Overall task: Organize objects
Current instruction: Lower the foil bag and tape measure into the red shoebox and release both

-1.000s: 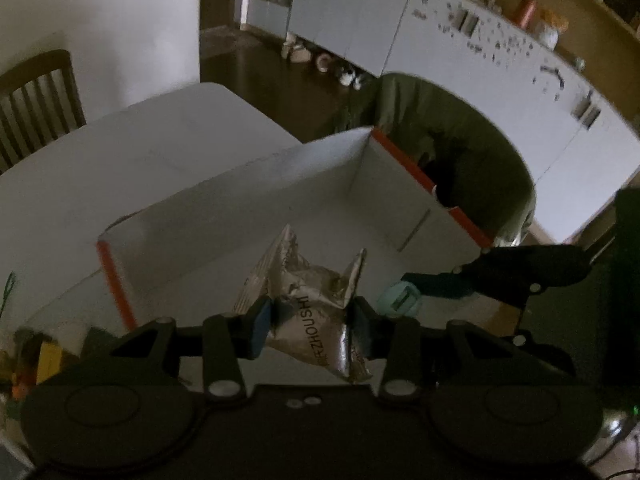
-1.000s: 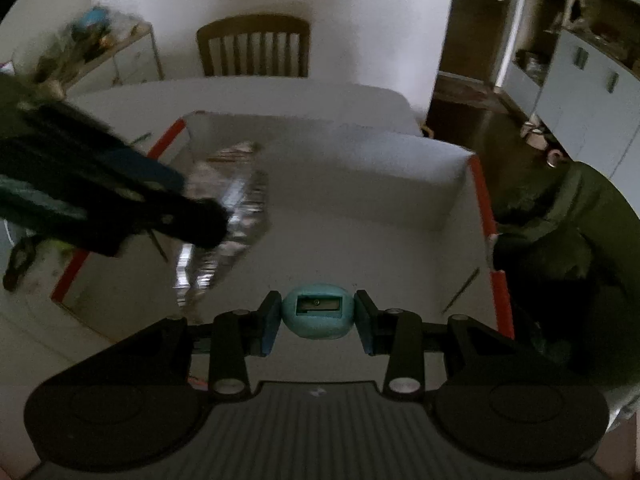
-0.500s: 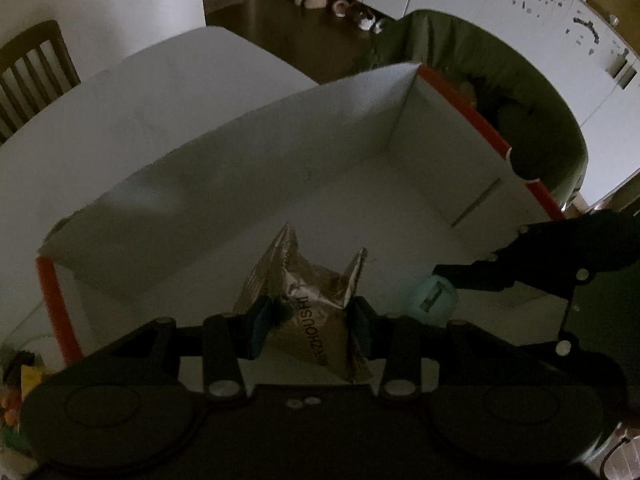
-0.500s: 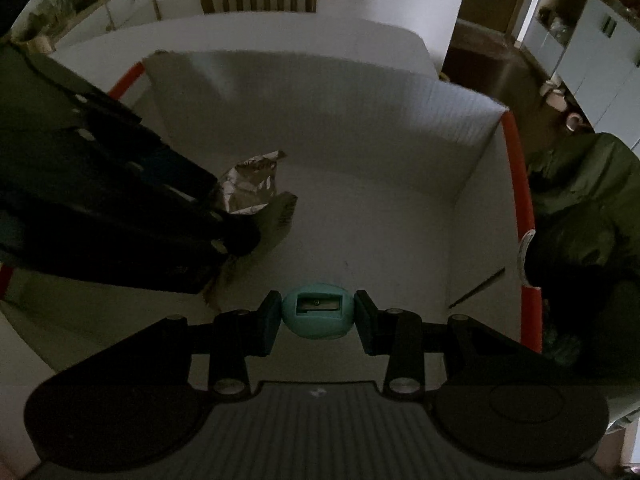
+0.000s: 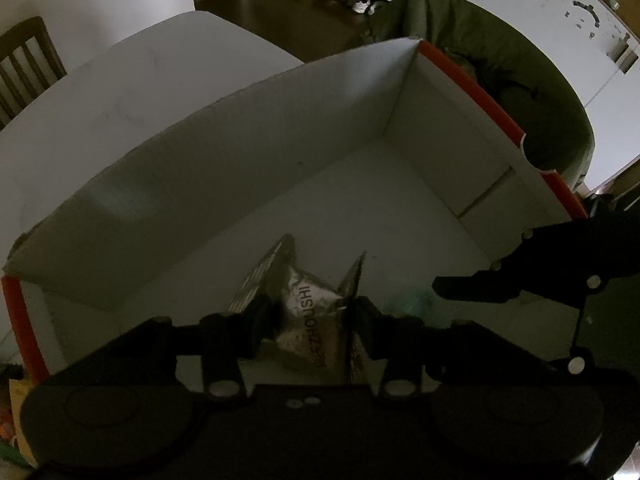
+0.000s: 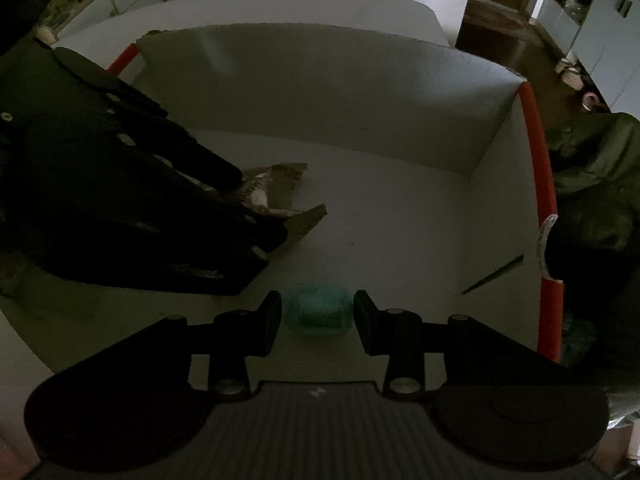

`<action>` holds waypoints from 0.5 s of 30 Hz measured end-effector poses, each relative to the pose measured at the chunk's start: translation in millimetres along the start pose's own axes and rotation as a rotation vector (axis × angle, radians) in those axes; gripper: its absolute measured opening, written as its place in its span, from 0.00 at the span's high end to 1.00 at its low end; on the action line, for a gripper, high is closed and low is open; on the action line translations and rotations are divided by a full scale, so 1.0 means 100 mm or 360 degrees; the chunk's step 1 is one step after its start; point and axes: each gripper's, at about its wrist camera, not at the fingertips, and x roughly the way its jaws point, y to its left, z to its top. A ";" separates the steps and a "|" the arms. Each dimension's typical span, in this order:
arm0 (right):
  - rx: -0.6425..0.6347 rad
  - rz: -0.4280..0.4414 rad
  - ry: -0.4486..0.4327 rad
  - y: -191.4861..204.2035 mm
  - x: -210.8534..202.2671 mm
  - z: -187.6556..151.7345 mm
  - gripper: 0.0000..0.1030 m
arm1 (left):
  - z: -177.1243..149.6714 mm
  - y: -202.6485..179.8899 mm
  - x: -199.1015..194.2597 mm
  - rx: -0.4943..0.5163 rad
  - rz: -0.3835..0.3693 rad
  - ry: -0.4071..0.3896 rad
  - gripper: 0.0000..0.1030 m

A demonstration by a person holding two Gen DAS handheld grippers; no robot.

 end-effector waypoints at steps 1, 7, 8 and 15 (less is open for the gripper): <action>0.0004 -0.0002 -0.0001 0.00 -0.01 -0.01 0.63 | 0.00 0.01 0.00 -0.0004 0.0003 0.0000 0.53; 0.0022 -0.0007 -0.0040 0.04 -0.11 -0.05 0.59 | 0.00 0.02 -0.04 -0.0025 -0.0020 -0.0027 0.47; 0.0023 -0.0016 -0.0053 0.04 -0.13 -0.06 0.57 | -0.02 0.01 -0.02 -0.0029 -0.0026 -0.0038 0.47; 0.0037 -0.0059 -0.0153 0.05 -0.33 -0.15 0.53 | -0.12 0.01 -0.23 -0.0031 -0.0026 -0.0145 0.38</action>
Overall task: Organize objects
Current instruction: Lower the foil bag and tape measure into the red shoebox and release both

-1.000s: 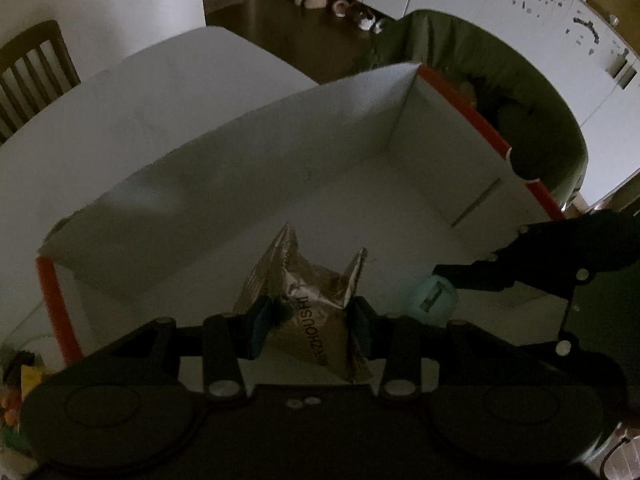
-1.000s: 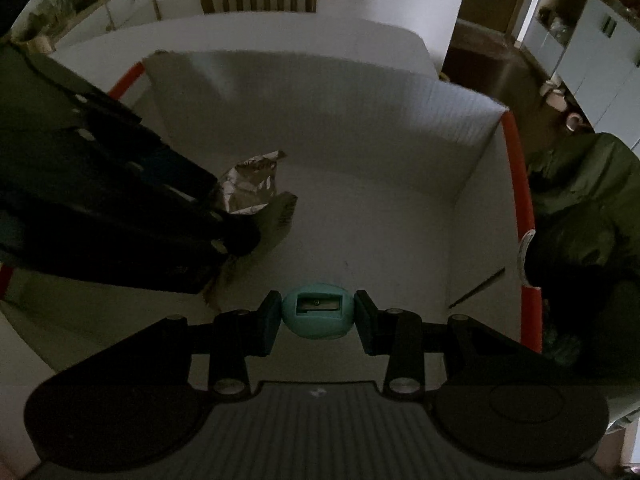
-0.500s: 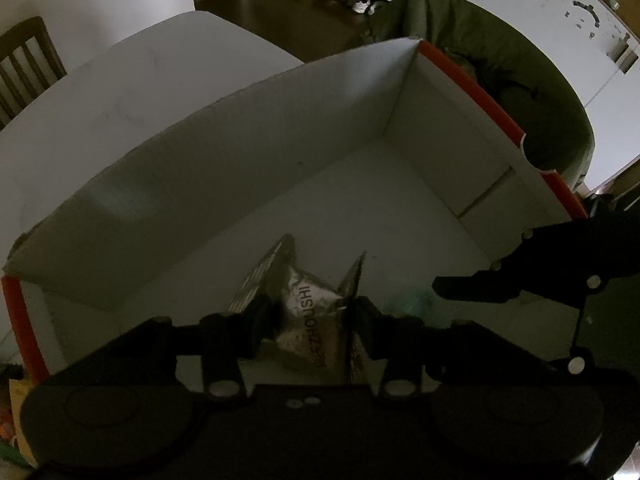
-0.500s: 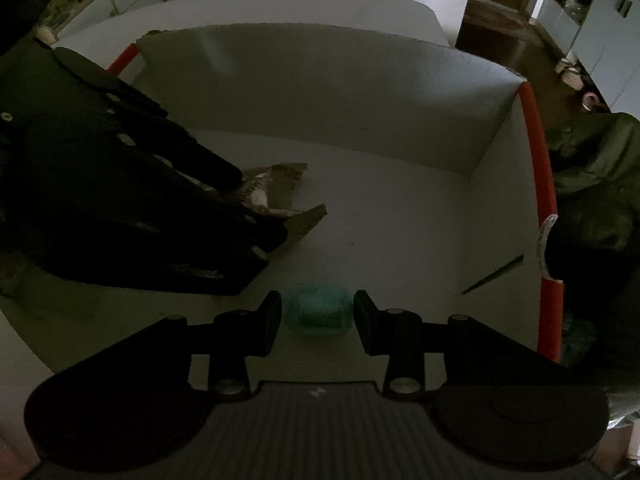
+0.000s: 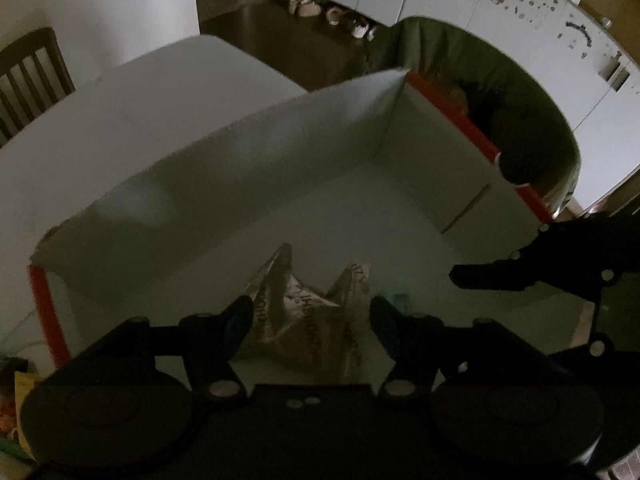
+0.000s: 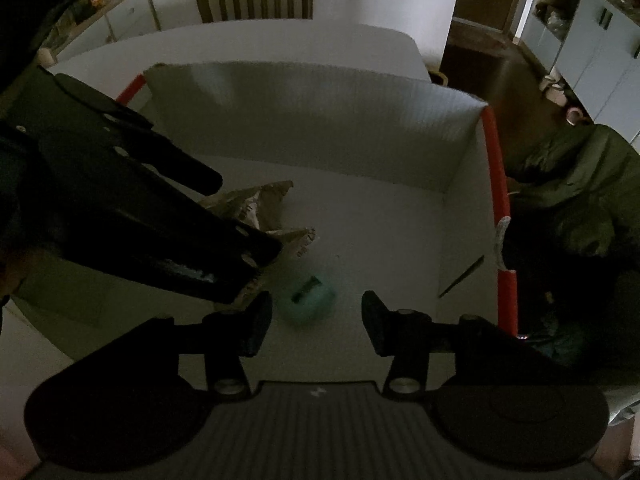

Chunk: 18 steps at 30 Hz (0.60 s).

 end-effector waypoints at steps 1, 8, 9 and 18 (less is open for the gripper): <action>0.0007 0.0001 -0.0009 0.00 -0.02 0.00 0.53 | -0.02 0.00 -0.05 -0.0005 -0.0004 -0.0021 0.38; 0.0071 0.0028 -0.0102 0.02 -0.24 -0.01 0.53 | -0.18 0.00 -0.46 -0.0035 -0.0039 -0.0171 0.40; 0.0083 0.0031 -0.0119 0.01 -0.28 0.00 0.53 | -0.20 0.02 -0.54 -0.0039 -0.0046 -0.0191 0.40; 0.0139 0.0081 -0.0283 0.26 -0.72 0.04 0.53 | -0.59 0.15 -1.15 -0.0063 -0.0102 -0.0393 0.41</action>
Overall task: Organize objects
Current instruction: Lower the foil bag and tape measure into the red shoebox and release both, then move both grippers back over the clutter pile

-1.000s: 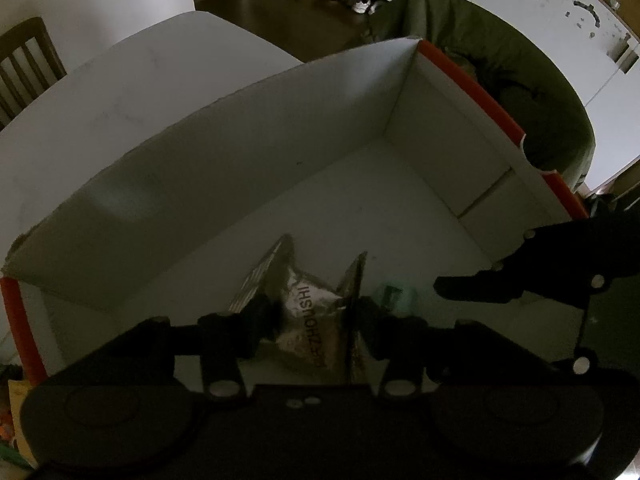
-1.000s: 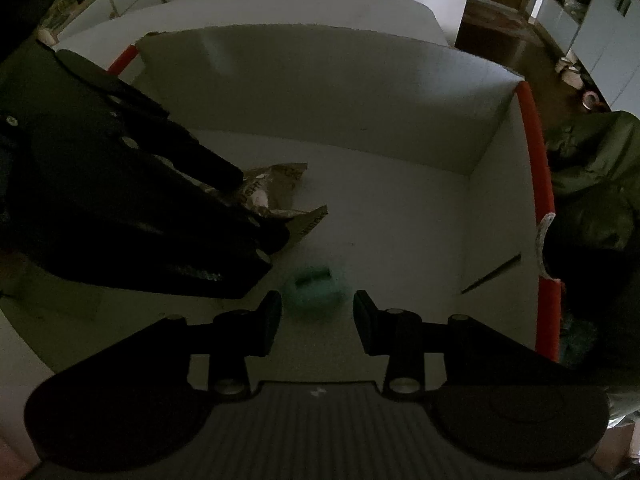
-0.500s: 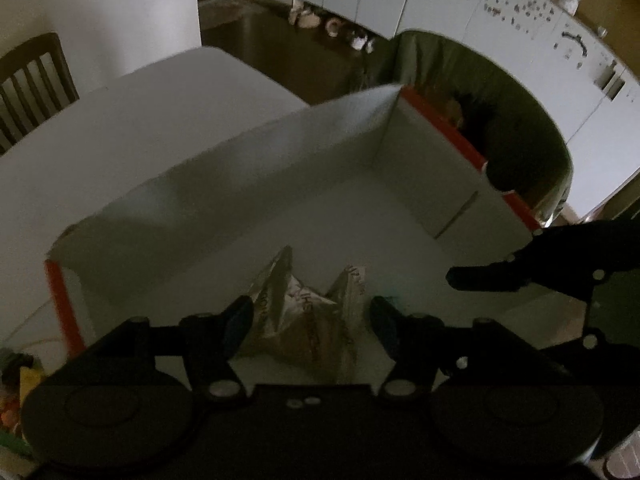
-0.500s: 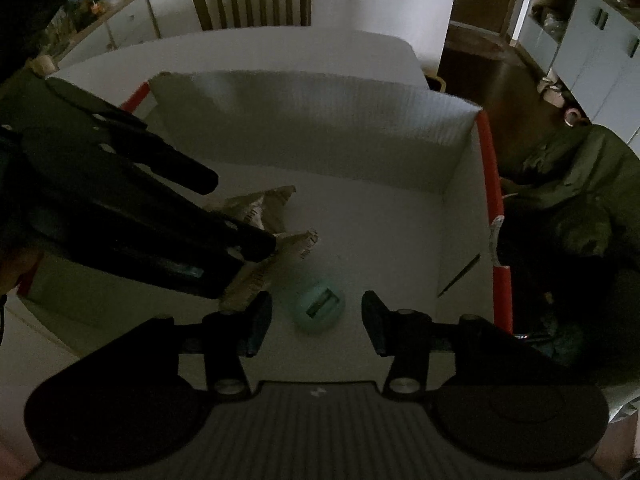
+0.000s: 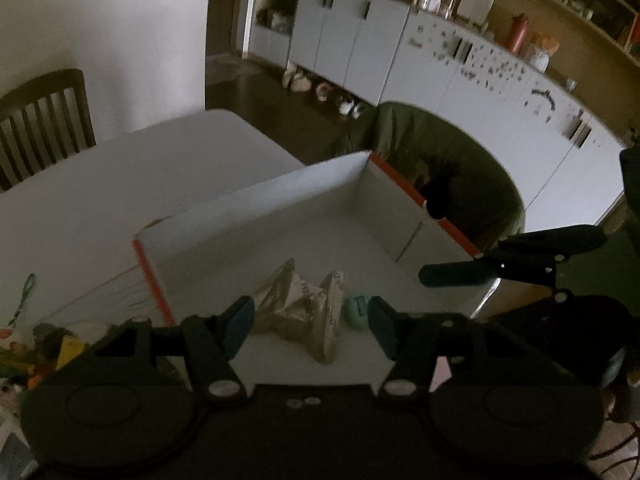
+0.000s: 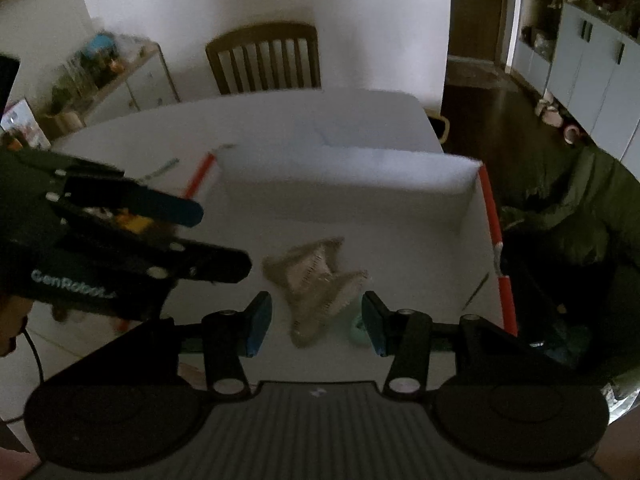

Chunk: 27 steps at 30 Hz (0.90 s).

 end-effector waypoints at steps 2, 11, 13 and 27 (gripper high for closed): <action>0.0007 0.0008 -0.0038 0.10 -0.08 0.00 0.49 | -0.06 0.06 -0.13 -0.0026 -0.0004 -0.0029 0.41; 0.0071 0.0037 -0.0141 0.59 -0.28 -0.09 0.46 | -0.43 0.53 -0.85 -0.0070 0.0094 -0.0181 0.40; 0.0083 0.0051 -0.0163 0.73 -0.32 -0.12 0.41 | -0.54 0.67 -0.99 -0.0090 0.0122 -0.0198 0.39; 0.0165 0.0107 -0.0178 1.54 -0.29 -0.26 0.24 | -1.21 1.41 -1.46 -0.0228 0.0227 -0.0199 0.19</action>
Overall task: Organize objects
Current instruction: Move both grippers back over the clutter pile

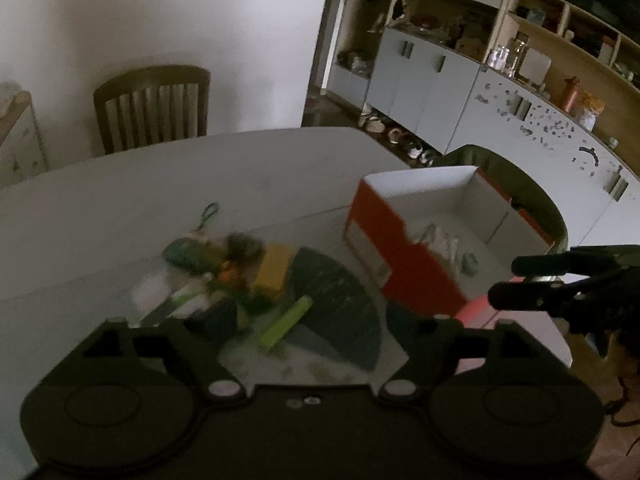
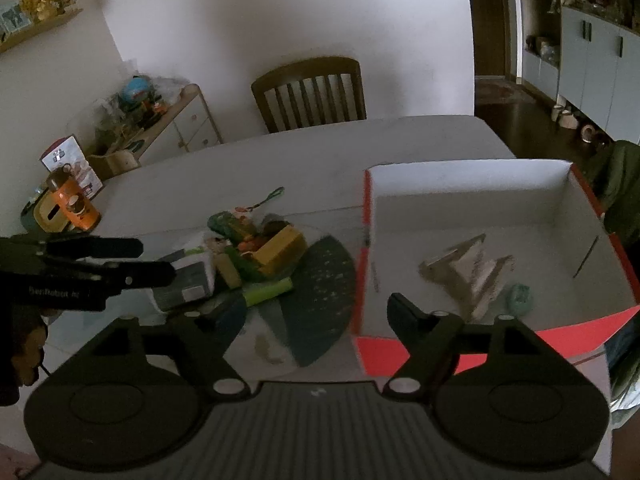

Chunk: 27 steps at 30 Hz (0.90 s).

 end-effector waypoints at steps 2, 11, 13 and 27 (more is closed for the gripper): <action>-0.0006 -0.0012 0.0009 0.10 0.03 -0.03 0.21 | -0.05 0.11 -0.03 -0.0024 0.0000 0.0005 0.13; 0.0031 -0.0049 0.0063 0.43 0.24 -0.10 0.21 | -0.23 0.57 -0.06 -0.0115 0.0006 0.0002 0.01; 0.0042 -0.0056 0.0077 0.49 0.30 -0.09 0.21 | -0.26 0.67 -0.03 -0.0114 0.0030 -0.0002 0.01; 0.0073 -0.0206 0.0217 0.76 1.09 0.01 0.21 | -0.30 1.24 0.38 -0.0110 0.0077 -0.0023 0.01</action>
